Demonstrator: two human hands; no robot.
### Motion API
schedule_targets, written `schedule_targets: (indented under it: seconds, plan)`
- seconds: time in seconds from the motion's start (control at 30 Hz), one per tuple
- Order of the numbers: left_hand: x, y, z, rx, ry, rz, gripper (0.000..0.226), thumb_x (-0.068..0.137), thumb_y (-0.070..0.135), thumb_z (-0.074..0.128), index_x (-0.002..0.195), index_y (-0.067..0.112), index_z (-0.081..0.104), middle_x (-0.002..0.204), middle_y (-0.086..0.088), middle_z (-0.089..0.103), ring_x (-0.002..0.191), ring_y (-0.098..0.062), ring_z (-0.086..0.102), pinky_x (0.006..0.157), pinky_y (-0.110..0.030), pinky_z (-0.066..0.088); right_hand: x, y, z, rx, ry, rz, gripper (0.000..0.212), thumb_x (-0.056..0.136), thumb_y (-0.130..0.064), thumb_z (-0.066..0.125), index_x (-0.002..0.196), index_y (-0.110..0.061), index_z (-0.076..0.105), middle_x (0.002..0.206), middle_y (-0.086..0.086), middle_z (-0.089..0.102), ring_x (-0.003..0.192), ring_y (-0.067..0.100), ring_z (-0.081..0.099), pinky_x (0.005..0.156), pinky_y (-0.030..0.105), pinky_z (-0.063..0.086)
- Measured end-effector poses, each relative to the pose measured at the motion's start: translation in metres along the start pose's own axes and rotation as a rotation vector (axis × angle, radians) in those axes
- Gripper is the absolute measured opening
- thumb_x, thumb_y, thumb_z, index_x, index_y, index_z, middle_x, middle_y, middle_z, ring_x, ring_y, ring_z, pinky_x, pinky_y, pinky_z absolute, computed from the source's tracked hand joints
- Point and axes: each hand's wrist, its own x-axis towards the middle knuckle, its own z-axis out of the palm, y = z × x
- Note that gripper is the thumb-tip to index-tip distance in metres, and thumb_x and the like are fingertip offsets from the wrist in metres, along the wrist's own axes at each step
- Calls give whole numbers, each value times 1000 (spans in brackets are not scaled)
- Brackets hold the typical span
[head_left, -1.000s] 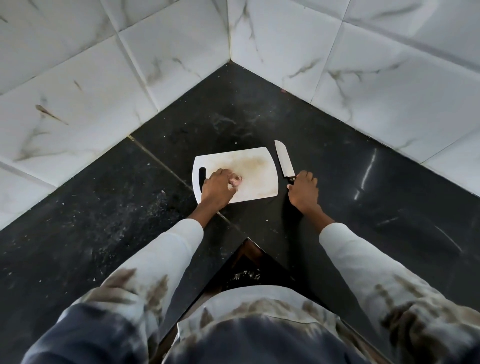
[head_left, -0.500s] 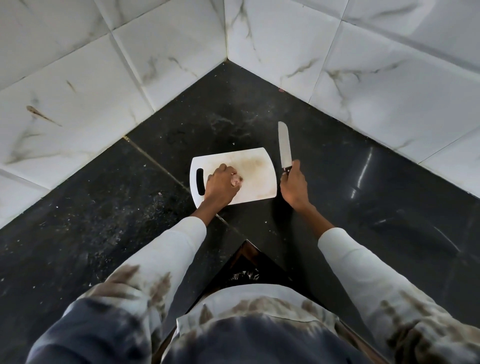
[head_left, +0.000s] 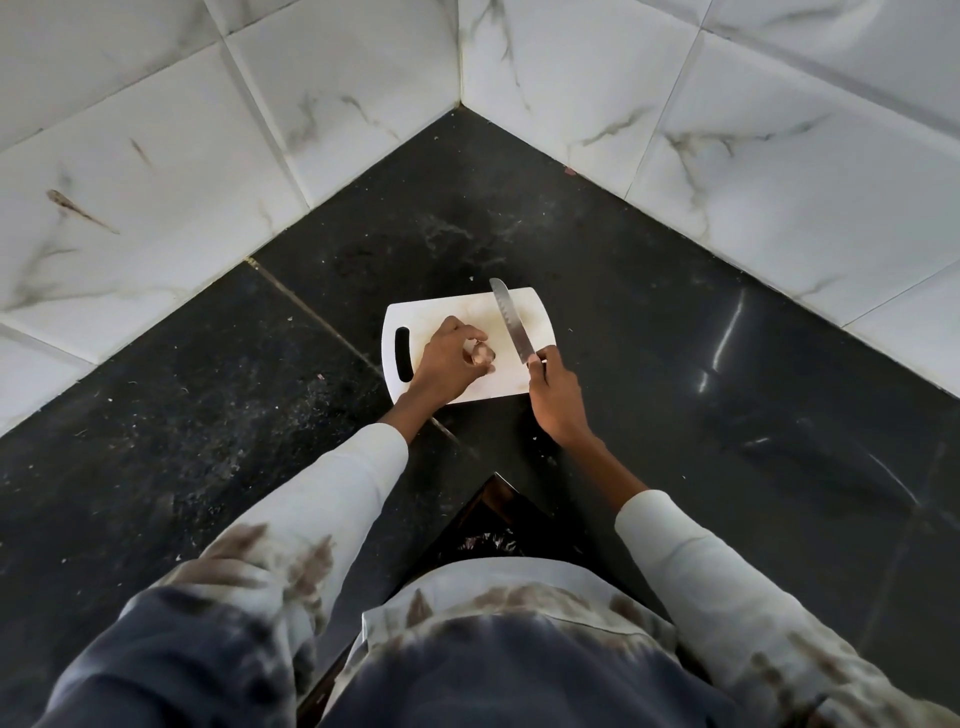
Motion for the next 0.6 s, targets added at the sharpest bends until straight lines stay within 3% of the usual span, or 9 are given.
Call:
schedule_targets:
  seconds: [0.13, 0.23, 0.3, 0.47, 0.6]
  plan:
    - [0, 0, -1, -78, 24, -32, 45, 71, 20, 99, 111, 19, 79, 116, 2, 61, 99, -23, 68, 87, -33, 60, -3, -1, 5, -18, -10, -16, 20, 114, -30, 38, 126, -17, 47, 84, -4, 60, 62, 10, 56, 54, 25, 44]
    - [-2, 2, -1, -131, 40, -49, 41, 72, 19, 98, 109, 17, 79, 117, -1, 66, 90, -19, 71, 85, -33, 62, -6, -4, 7, 12, -35, 10, 17, 112, -29, 44, 127, -20, 43, 94, -2, 64, 74, 15, 68, 69, 35, 64]
    - [-2, 2, -1, -148, 52, -56, 39, 74, 20, 97, 108, 16, 79, 117, -2, 69, 88, -17, 72, 84, -33, 62, -8, -4, 9, 28, -43, 17, 20, 111, -28, 47, 129, -20, 42, 103, 1, 64, 80, 17, 70, 75, 38, 65]
    - [-1, -2, 1, -167, 67, -77, 39, 77, 21, 95, 112, 14, 79, 116, -1, 73, 94, -20, 73, 89, -38, 63, -17, 1, 16, 128, -19, -12, 17, 110, -25, 50, 126, -20, 43, 92, 3, 62, 80, 21, 66, 72, 36, 60]
    - [0, -4, 5, -200, 109, -96, 35, 83, 24, 91, 116, 21, 79, 115, 3, 75, 101, -15, 71, 92, -35, 62, -23, 2, 19, 227, 1, -30, 20, 110, -22, 50, 130, -19, 47, 90, 10, 64, 78, 15, 61, 69, 24, 49]
